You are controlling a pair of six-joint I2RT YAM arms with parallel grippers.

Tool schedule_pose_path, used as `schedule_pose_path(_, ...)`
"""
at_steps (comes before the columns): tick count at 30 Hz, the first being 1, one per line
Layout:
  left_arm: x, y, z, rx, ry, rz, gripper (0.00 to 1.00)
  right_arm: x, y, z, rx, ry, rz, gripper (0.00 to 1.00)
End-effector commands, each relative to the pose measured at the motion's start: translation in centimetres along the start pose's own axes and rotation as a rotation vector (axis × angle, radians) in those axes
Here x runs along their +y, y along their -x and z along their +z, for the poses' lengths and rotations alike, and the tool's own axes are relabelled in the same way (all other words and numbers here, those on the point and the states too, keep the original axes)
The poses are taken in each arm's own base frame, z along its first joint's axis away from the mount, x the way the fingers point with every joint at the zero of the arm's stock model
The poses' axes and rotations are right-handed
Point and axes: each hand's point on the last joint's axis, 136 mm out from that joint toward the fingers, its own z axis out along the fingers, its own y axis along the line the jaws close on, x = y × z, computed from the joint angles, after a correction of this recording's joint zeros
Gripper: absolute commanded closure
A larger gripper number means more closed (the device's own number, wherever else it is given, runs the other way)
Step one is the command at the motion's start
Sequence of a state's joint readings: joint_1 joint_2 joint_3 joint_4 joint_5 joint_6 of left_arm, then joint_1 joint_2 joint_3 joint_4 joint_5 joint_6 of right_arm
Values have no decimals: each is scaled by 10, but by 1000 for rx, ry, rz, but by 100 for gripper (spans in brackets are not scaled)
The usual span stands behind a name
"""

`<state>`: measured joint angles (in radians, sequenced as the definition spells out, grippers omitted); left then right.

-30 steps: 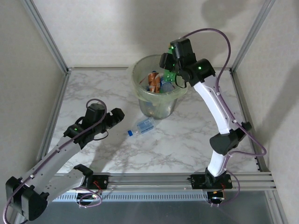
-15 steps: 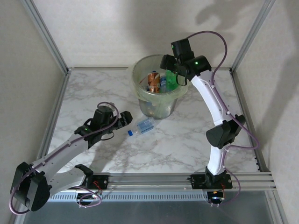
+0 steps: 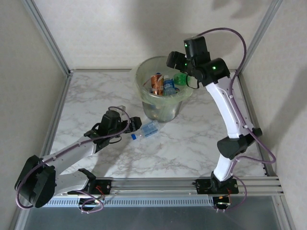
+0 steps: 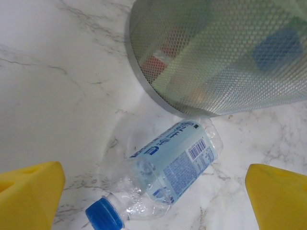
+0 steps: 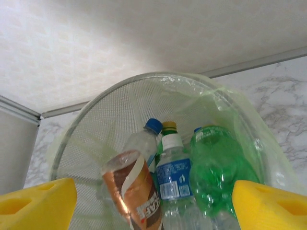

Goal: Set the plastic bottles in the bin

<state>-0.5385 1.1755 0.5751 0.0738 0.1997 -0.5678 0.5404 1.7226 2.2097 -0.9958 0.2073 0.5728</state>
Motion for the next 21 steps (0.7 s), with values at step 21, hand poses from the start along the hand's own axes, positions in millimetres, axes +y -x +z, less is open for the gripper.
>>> schedule_pose_path(21,-35,-94,58,282,-17,373,15,-33,-29,-76,-41,-6,77,15)
